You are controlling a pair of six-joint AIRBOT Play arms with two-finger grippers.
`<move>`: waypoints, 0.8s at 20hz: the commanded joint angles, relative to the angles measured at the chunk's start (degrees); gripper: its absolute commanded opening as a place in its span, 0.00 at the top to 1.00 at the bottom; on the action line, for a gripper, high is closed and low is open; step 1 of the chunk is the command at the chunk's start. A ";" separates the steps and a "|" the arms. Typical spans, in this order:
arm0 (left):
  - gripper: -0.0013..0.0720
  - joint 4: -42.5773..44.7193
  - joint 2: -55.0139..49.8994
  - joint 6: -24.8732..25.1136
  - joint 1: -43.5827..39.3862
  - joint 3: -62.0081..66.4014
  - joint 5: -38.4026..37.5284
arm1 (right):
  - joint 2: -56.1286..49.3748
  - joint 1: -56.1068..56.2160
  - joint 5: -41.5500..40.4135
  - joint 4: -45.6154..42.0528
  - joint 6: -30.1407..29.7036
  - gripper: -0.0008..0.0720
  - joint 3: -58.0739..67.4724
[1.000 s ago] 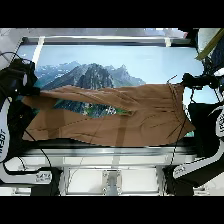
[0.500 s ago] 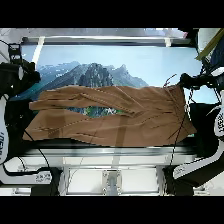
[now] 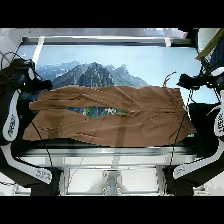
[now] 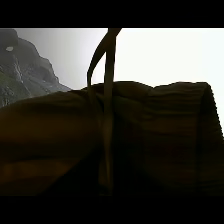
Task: Fold the clothes and pants, and hang the long-sleeved shirts on hangers.
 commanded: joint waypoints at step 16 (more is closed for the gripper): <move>0.36 -20.35 -11.82 -5.53 5.84 8.00 0.55 | -0.04 0.04 0.15 -0.20 -0.44 0.83 -0.02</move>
